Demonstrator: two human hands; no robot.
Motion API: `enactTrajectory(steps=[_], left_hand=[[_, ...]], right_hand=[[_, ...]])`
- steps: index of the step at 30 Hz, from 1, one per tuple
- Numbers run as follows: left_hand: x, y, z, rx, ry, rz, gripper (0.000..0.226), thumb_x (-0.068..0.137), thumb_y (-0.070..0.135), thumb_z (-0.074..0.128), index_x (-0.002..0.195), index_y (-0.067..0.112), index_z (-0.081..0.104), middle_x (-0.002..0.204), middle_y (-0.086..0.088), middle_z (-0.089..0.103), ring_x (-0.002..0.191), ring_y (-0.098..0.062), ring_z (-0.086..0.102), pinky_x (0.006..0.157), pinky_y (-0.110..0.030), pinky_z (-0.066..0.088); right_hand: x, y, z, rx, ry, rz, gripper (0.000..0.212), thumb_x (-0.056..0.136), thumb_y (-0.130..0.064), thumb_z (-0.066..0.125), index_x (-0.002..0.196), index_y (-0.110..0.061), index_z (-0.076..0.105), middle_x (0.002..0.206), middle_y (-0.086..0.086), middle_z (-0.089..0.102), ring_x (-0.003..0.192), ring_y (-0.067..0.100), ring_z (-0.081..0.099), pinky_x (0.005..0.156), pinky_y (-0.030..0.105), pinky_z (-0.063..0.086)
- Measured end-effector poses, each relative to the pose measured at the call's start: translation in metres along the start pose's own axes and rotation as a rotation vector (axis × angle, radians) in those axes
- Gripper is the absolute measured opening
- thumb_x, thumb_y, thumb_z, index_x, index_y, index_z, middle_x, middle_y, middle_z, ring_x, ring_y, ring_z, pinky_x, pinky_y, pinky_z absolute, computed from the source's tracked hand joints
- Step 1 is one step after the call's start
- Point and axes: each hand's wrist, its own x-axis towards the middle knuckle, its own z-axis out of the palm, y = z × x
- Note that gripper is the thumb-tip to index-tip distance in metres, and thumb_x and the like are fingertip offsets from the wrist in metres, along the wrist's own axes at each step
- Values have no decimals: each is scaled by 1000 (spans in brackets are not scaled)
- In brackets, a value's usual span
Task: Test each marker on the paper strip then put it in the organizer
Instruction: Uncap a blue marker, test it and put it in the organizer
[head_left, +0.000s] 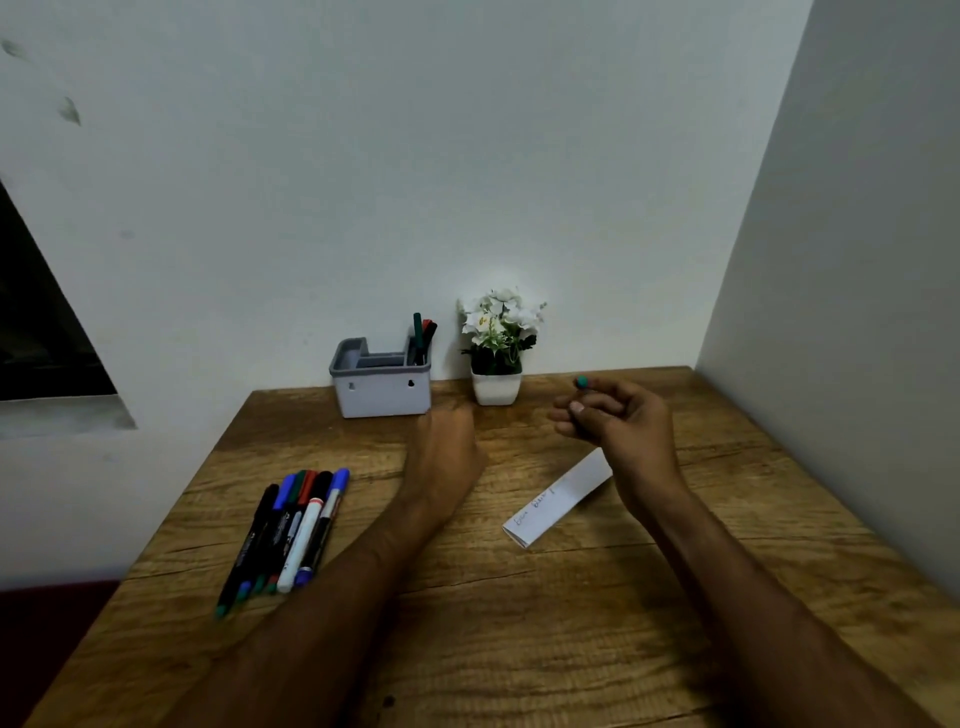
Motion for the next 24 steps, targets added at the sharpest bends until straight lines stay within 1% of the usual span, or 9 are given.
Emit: enactTrajectory(steps=[3,7,10,14,17,19,21,23,24], left_hand=[[-11,17,3,-126,-32,168,25,86,5,51,107,10,65,106,-5,64,97,-18,60,86,-34,52],[-31,33,11,-192,-218,261,36,94,14,47,129,9,57,126,-4,60,115,-19,56,96,-31,46],[-41,35,17,-173,-309,271,33,98,19,45,129,11,54,129,-5,57,120,-21,52,98,-29,41],[-48,37,16,-117,-351,258,42,105,23,39,144,8,43,150,-7,43,138,-18,37,111,-23,25],[-52,36,18,-88,-329,281,47,106,25,35,150,9,35,157,-7,35,146,-17,27,117,-22,14],[-54,34,22,-53,-349,282,52,107,28,31,155,9,26,162,-7,27,150,-16,18,119,-23,6],[-54,33,26,-17,-367,282,55,107,31,28,157,10,21,164,-7,21,152,-16,14,120,-24,2],[-53,33,27,-14,-380,279,55,108,32,28,158,11,19,165,-6,19,152,-15,12,120,-25,2],[-53,34,27,-31,-387,273,55,108,33,27,158,11,19,165,-5,18,153,-14,12,120,-25,1]], right_hand=[[2,5,-9,-6,76,7,14,96,2,64,109,4,67,84,17,78,67,28,75,56,33,60],[0,12,-20,-137,87,-33,15,96,-10,70,95,5,74,76,16,75,55,19,63,46,30,52],[-2,19,-27,-247,101,-17,11,90,-10,77,90,1,77,77,12,77,63,23,69,51,34,58],[-8,28,-31,-313,72,22,7,86,-4,78,82,-8,75,76,16,75,63,21,68,61,37,58],[-5,33,-32,-399,25,35,18,85,2,71,81,-15,77,79,5,77,69,10,71,64,24,58],[-4,36,-32,-474,-41,26,19,84,2,69,84,-13,80,84,0,79,79,3,72,69,13,55],[-3,39,-33,-540,-79,2,15,83,1,69,84,-10,80,86,0,79,84,2,71,71,10,53],[-4,41,-35,-571,-81,-26,10,82,-1,70,82,-7,78,84,3,78,82,6,71,69,14,56],[-3,42,-35,-578,-78,-36,9,82,-3,71,80,-7,78,81,5,77,79,10,72,68,20,58]])
